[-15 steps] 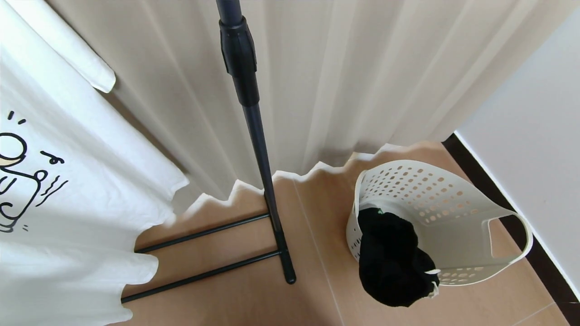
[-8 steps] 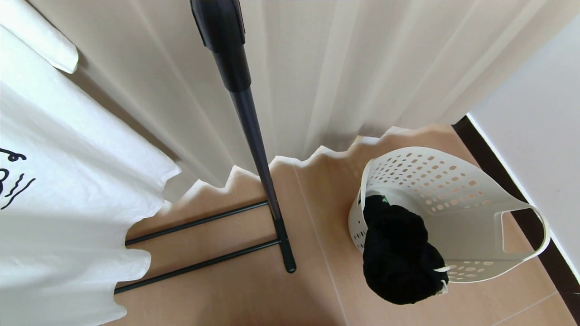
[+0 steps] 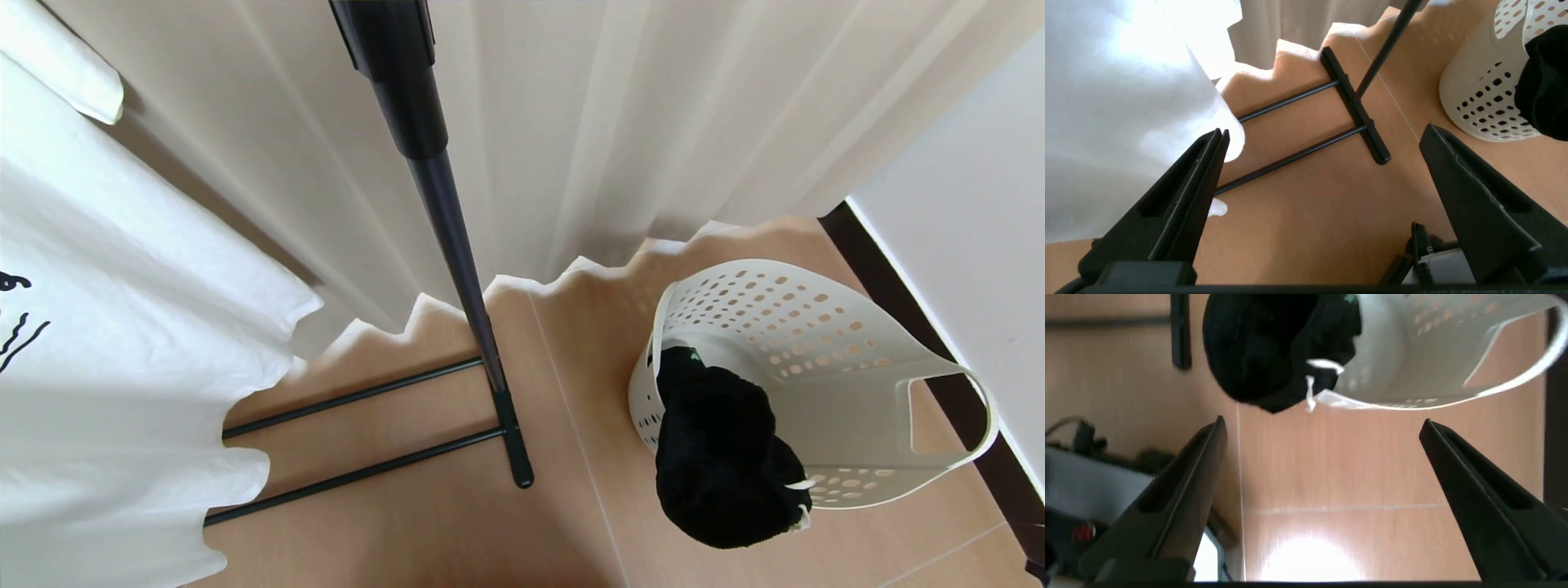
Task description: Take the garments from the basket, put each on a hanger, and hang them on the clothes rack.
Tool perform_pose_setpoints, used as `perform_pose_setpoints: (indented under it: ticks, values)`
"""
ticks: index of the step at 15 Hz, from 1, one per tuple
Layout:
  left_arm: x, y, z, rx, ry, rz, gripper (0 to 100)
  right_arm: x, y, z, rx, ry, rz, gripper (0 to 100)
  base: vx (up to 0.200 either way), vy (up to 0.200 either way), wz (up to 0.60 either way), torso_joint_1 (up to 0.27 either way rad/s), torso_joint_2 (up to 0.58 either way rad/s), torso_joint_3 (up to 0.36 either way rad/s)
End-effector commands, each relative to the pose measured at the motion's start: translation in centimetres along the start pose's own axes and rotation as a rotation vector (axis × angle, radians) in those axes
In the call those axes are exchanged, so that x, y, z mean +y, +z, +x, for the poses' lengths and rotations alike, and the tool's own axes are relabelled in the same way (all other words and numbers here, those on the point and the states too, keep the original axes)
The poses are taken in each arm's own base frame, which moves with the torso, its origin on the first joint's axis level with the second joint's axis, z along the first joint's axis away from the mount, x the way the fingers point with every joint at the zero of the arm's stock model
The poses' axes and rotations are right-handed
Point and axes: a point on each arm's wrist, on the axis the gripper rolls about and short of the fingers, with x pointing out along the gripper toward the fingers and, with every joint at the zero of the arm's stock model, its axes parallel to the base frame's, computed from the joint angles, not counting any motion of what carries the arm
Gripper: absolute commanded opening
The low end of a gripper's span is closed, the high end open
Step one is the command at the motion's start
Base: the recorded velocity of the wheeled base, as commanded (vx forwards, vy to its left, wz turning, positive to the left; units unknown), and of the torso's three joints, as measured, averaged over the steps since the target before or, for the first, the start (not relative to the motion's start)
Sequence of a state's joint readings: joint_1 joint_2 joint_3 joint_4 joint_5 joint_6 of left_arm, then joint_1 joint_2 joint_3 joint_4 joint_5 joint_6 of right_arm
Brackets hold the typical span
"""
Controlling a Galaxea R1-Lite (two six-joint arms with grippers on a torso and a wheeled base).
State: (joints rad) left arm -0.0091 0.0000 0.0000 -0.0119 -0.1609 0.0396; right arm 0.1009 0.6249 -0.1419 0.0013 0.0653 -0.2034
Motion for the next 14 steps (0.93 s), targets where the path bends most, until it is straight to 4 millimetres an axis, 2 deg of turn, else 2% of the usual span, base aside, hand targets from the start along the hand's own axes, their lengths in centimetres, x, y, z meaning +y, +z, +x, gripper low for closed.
perform_pose_setpoints:
  ticks: [1, 2, 3, 6, 7, 8, 10, 14]
  values:
    - [0.0, 0.0, 0.0, 0.0, 0.0, 0.0, 100, 0.2, 8.2, 10.6, 0.307, 0.124, -0.299, 100, 0.0, 0.0, 0.0, 0.0, 0.0, 0.0]
    - [0.0, 0.0, 0.0, 0.0, 0.001, 0.0, 100, 0.6, 9.0, 12.0, 0.326, 0.119, -0.332, 100, 0.0, 0.0, 0.0, 0.0, 0.0, 0.0]
    - [0.0, 0.0, 0.0, 0.0, 0.0, 0.0, 100, 1.6, 11.2, 15.7, 0.36, 0.069, -0.422, 100, 0.0, 0.0, 0.0, 0.0, 0.0, 0.0]
    - [0.0, 0.0, 0.0, 0.0, 0.003, 0.0, 100, 2.9, 13.7, 23.0, 0.416, -0.055, -0.543, 100, 0.0, 0.0, 0.0, 0.0, 0.0, 0.0]
    - [0.0, 0.0, 0.0, 0.0, 0.003, 0.0, 100, 3.3, 14.3, 24.8, 0.418, -0.086, -0.551, 100, 0.0, 0.0, 0.0, 0.0, 0.0, 0.0]
    - [0.0, 0.0, 0.0, 0.0, 0.003, 0.0, 100, 3.5, 14.6, 26.0, 0.421, -0.103, -0.556, 100, 0.0, 0.0, 0.0, 0.0, 0.0, 0.0]
    - [0.0, 0.0, 0.0, 0.0, 0.003, 0.0, 100, 3.6, 14.8, 27.0, 0.426, -0.124, -0.57, 100, 0.0, 0.0, 0.0, 0.0, 0.0, 0.0]
    - [0.0, 0.0, 0.0, 0.0, 0.003, 0.0, 100, 3.4, 14.5, 27.1, 0.443, -0.144, -0.575, 100, 0.0, 0.0, 0.0, 0.0, 0.0, 0.0]
